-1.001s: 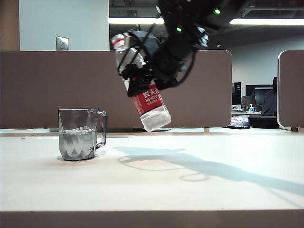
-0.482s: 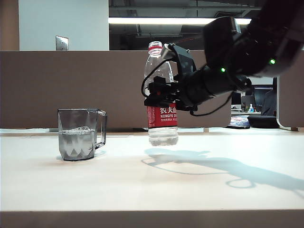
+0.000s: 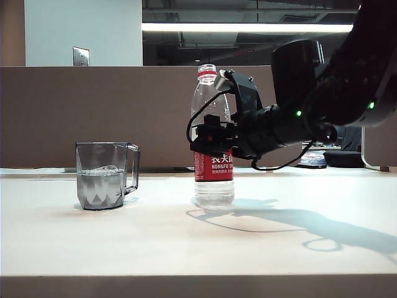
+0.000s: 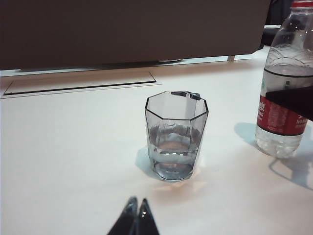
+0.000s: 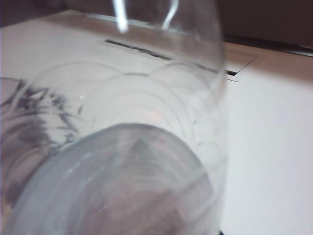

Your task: Pick up the mineral water bottle on the table and pour water into the mug until it's half full.

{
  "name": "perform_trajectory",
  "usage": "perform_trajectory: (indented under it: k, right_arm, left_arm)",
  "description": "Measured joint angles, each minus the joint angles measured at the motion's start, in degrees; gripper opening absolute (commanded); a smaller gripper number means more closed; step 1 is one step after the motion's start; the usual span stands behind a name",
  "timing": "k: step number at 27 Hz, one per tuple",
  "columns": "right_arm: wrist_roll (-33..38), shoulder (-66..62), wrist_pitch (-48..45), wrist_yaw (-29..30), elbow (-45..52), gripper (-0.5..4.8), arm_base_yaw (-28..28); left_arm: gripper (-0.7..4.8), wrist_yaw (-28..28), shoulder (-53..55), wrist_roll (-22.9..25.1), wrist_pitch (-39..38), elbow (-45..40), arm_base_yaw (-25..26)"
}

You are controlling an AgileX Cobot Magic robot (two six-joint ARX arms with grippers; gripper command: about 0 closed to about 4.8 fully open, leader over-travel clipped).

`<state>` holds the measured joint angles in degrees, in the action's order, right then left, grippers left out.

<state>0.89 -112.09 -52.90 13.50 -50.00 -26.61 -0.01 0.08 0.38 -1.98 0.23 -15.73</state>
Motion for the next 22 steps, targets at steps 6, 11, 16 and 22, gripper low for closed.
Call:
perform_trajectory:
  k: [6,11,16,22]
  right_arm:
    - [2.01,-0.81,-1.46,0.24,0.0,4.23,0.0]
    - [2.14,-0.72,-1.62,0.5,1.44,4.65,0.0]
    - [2.16,1.38,-1.22,0.48,4.66,4.79,0.0]
    - [2.16,7.93,-2.64,0.55,10.38,4.79,0.0]
  left_arm:
    - [-0.05,0.0,0.0,0.0,0.0,0.0,0.0]
    - [-0.05,0.0,0.0,0.0,0.0,0.0,0.0]
    - [-0.05,0.0,0.0,0.0,0.0,0.0,0.0]
    - [-0.05,0.0,-0.02,0.0,0.0,0.0,0.0]
